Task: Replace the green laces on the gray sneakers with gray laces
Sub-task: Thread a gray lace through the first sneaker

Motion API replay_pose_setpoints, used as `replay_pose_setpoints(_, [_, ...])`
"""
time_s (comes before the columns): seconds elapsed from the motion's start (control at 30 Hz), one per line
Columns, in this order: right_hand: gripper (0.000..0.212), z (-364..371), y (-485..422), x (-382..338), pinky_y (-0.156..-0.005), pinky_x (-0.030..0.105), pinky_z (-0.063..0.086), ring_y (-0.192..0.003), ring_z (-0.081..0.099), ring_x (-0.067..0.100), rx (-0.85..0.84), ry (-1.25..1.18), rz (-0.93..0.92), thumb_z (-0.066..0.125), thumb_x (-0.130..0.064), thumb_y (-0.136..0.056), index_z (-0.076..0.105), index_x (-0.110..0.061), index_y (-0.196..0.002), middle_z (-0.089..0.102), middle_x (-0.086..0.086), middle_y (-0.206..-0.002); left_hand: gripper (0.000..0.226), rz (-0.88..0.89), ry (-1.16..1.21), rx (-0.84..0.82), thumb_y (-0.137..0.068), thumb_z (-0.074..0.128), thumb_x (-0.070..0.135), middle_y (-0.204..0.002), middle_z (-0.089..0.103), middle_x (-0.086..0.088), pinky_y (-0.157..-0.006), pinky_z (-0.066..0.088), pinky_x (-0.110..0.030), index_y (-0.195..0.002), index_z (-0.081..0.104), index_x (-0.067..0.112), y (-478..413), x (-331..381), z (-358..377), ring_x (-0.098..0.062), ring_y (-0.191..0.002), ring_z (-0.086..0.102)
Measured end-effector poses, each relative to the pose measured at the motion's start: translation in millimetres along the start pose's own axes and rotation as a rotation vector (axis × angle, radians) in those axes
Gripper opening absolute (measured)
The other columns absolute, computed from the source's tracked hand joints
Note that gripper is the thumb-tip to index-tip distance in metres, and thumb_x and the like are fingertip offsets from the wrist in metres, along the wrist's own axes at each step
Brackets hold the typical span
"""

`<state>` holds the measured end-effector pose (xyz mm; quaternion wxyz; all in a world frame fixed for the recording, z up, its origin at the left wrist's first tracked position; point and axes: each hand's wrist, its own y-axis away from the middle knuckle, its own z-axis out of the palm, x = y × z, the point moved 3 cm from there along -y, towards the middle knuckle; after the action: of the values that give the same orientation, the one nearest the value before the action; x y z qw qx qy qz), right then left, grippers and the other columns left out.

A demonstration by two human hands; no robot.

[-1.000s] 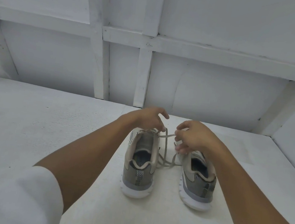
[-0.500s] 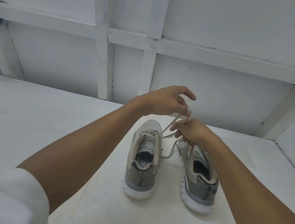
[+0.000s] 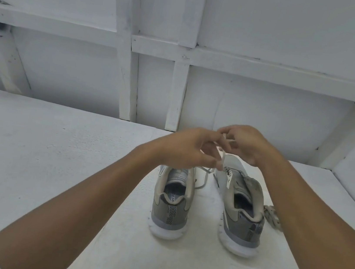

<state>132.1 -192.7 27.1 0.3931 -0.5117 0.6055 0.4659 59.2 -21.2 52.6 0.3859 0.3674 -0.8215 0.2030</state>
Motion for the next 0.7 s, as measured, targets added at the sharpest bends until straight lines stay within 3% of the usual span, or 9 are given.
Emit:
replay_pose_setpoints(0.1, [0.011,2,4,-8,-0.049,0.022,0.05,-0.057,0.059,0.018,0.101,-0.361,-0.037,0.049,-0.005,-0.094,0.058,0.0,-0.09,0.059,0.012,-0.08,0.034,-0.115,-0.112,0.171,-0.091,0.065,0.031,-0.104,0.072,0.012,-0.075,0.047,-0.016,-0.123,0.057,0.029,8,-28,-7,-0.002,-0.093,0.066])
replay_pose_setpoints(0.17, [0.011,6,6,-11,-0.04,0.018,0.036,-0.05,0.048,0.012,0.128,-0.294,-0.064,0.049,-0.01,-0.097,0.057,-0.006,-0.09,0.059,0.007,-0.08,0.03,-0.243,-0.165,0.351,-0.094,0.059,0.038,-0.107,0.069,0.008,-0.069,0.045,-0.017,-0.122,0.058,0.028,16,-53,-16,-0.005,-0.089,0.063])
replay_pose_setpoints(0.27, [0.012,17,7,-11,-0.037,0.018,0.028,-0.049,0.04,0.01,0.075,-0.117,-0.115,0.049,-0.015,-0.1,0.059,-0.011,-0.106,0.065,0.002,-0.085,0.031,-0.375,-0.174,0.412,-0.094,0.055,0.044,-0.103,0.065,0.005,-0.063,0.04,-0.018,-0.117,0.061,0.025,24,-82,-9,-0.01,-0.086,0.059])
replay_pose_setpoints(0.37, [0.015,35,8,-9,-0.038,0.016,0.03,-0.05,0.041,0.01,0.004,-0.007,-0.14,0.05,-0.017,-0.1,0.062,-0.013,-0.108,0.069,0.001,-0.091,0.035,-0.422,-0.131,0.423,-0.091,0.056,0.051,-0.096,0.062,0.008,-0.06,0.038,-0.015,-0.114,0.063,0.025,31,-98,7,-0.009,-0.086,0.057])
replay_pose_setpoints(0.47, [0.012,53,10,-1,-0.048,0.02,0.032,-0.05,0.04,0.009,-0.014,0.108,-0.126,0.057,-0.021,-0.096,0.068,-0.015,-0.098,0.072,-0.001,-0.091,0.034,-0.434,-0.099,0.476,-0.091,0.056,0.052,-0.096,0.064,0.006,-0.06,0.042,-0.016,-0.113,0.064,0.026,34,-111,18,-0.006,-0.081,0.057])
replay_pose_setpoints(0.6, [0.007,73,17,10,-0.047,0.015,0.033,-0.048,0.043,0.005,-0.028,0.135,-0.127,0.065,-0.02,-0.09,0.07,-0.015,-0.089,0.071,-0.002,-0.084,0.036,-0.415,-0.087,0.551,-0.095,0.05,0.049,-0.095,0.065,0.005,-0.064,0.042,-0.018,-0.119,0.065,0.026,36,-119,26,-0.01,-0.085,0.058])
replay_pose_setpoints(0.7, [0.007,88,20,19,-0.059,0.021,0.042,-0.067,0.057,0.007,-0.033,0.206,-0.146,0.066,-0.019,-0.085,0.07,-0.014,-0.084,0.067,-0.006,-0.078,0.034,-0.398,-0.068,0.597,-0.1,0.045,0.038,-0.096,0.061,0.005,-0.075,0.04,-0.023,-0.123,0.063,0.022,36,-121,31,-0.012,-0.09,0.055])
